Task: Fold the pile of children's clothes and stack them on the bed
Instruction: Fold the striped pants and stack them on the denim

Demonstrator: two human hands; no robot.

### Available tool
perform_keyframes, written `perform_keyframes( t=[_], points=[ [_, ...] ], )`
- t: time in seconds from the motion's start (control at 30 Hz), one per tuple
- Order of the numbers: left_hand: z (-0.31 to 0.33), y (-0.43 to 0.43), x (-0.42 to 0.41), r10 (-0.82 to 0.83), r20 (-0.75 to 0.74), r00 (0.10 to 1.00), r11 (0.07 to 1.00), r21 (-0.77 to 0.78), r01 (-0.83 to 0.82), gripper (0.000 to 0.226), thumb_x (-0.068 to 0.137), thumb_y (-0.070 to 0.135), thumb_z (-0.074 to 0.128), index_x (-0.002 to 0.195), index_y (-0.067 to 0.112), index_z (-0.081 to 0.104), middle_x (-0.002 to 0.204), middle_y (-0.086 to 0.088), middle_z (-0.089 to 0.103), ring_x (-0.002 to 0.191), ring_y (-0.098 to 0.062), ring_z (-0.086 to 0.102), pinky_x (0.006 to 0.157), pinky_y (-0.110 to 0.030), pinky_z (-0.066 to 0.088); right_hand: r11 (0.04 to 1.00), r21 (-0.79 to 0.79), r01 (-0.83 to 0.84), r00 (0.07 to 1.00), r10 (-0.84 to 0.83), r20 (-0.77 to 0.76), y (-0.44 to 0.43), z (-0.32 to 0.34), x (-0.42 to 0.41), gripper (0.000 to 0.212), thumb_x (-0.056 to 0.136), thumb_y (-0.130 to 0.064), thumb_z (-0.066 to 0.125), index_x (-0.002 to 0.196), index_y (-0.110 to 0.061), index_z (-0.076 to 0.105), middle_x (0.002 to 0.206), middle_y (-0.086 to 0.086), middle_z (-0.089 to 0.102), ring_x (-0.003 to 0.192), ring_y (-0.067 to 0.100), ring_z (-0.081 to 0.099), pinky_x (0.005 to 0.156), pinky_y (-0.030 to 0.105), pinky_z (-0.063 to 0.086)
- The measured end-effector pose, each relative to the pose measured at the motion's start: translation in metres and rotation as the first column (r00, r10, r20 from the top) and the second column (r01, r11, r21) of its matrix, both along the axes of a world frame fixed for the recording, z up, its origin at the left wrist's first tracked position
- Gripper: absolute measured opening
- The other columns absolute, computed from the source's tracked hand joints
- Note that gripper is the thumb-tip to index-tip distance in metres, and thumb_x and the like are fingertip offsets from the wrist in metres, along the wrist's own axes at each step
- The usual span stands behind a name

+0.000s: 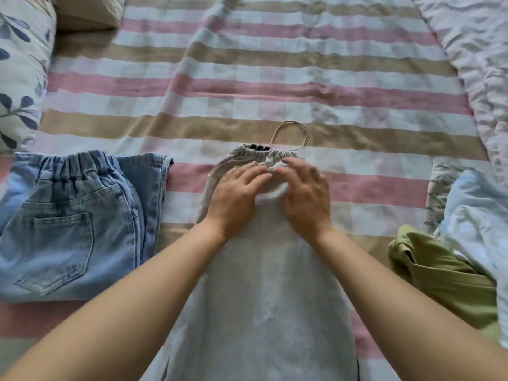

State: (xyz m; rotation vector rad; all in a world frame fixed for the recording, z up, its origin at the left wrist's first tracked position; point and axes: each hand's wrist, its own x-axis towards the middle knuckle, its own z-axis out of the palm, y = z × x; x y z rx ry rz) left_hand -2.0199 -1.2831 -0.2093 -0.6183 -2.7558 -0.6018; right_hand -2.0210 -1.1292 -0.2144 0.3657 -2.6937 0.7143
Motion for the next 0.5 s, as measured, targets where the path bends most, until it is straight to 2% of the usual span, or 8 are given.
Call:
perform_keyframes(
  t=[0.03, 0.1, 0.17, 0.23, 0.33, 0.4, 0.5],
  points=[
    [-0.008, -0.003, -0.001, 0.016, 0.110, 0.994, 0.992, -0.128, -0.002, 0.040, 0.093, 0.021, 0.043, 0.132, 0.015, 0.050, 0.142, -0.006, 0.046, 0.133, -0.023, 0.039, 0.111, -0.039, 0.025, 0.988, 0.127, -0.092, 0.993, 0.082, 0.079, 0.000, -0.007, 0.003, 0.043, 0.087, -0.022, 0.045, 0.130, -0.021, 0.053, 0.141, 0.005, 0.047, 0.134, 0.023, 0.037, 0.107, 0.038, 0.022],
    [-0.025, -0.018, -0.008, 0.134, 0.247, 0.960, 0.950, -0.308, -0.053, 0.055, 0.097, 0.039, 0.033, 0.147, 0.024, 0.019, 0.156, 0.004, 0.016, 0.144, -0.013, 0.010, 0.115, -0.034, 0.001, 0.927, 0.331, -0.174, 0.957, 0.081, 0.278, 0.004, -0.024, -0.001, 0.053, 0.096, -0.044, 0.035, 0.146, -0.029, 0.024, 0.156, -0.005, 0.017, 0.144, 0.015, 0.010, 0.113, 0.037, -0.002],
    [-0.040, -0.031, -0.012, 0.195, 0.335, 0.922, 0.925, -0.376, -0.059, 0.062, 0.095, 0.050, 0.026, 0.148, 0.031, -0.001, 0.157, 0.008, -0.001, 0.144, -0.010, -0.003, 0.115, -0.036, -0.006, 0.898, 0.399, -0.188, 0.936, 0.041, 0.350, 0.009, -0.039, -0.007, 0.060, 0.095, -0.053, 0.025, 0.147, -0.034, 0.004, 0.157, -0.010, -0.001, 0.145, 0.013, -0.002, 0.110, 0.034, -0.015],
    [-0.045, -0.036, -0.014, 0.213, 0.433, 0.876, 0.925, -0.379, -0.038, 0.063, 0.094, 0.056, 0.022, 0.145, 0.038, -0.009, 0.155, 0.012, -0.012, 0.143, -0.008, -0.010, 0.113, -0.042, -0.009, 0.887, 0.415, -0.202, 0.921, 0.028, 0.388, 0.010, -0.047, -0.009, 0.061, 0.094, -0.055, 0.021, 0.147, -0.036, -0.003, 0.156, -0.012, -0.007, 0.144, 0.013, -0.006, 0.109, 0.033, -0.018],
    [-0.033, -0.028, -0.014, 0.246, 0.489, 0.837, 0.912, -0.410, -0.029, 0.061, 0.095, 0.053, 0.024, 0.146, 0.036, -0.005, 0.156, 0.010, -0.013, 0.143, -0.010, -0.011, 0.113, -0.047, -0.009, 0.865, 0.445, -0.230, 0.880, -0.010, 0.474, 0.005, -0.038, -0.012, 0.061, 0.095, -0.054, 0.021, 0.147, -0.035, -0.005, 0.156, -0.011, -0.012, 0.143, 0.013, -0.011, 0.111, 0.036, -0.016],
    [-0.015, -0.016, 0.002, 0.277, 0.439, 0.855, 0.918, -0.382, -0.101, 0.055, 0.098, 0.043, 0.028, 0.148, 0.029, 0.010, 0.158, 0.005, 0.001, 0.144, -0.013, 0.000, 0.114, -0.046, -0.005, 0.881, 0.419, -0.219, 0.858, -0.031, 0.512, -0.002, -0.019, -0.004, 0.059, 0.097, -0.049, 0.021, 0.148, -0.031, -0.001, 0.157, -0.008, -0.011, 0.143, 0.013, -0.013, 0.113, 0.040, -0.012],
    [0.007, 0.005, 0.075, 0.205, 0.391, 0.897, 0.979, -0.096, -0.182, 0.047, 0.094, 0.024, 0.038, 0.140, 0.012, 0.039, 0.149, -0.007, 0.033, 0.140, -0.020, 0.026, 0.115, -0.042, 0.010, 0.975, 0.179, -0.133, 0.874, 0.031, 0.485, -0.013, 0.009, 0.056, 0.054, 0.099, -0.035, 0.028, 0.148, -0.020, 0.014, 0.158, -0.001, 0.002, 0.144, 0.011, -0.007, 0.115, 0.040, -0.004]
  ],
)
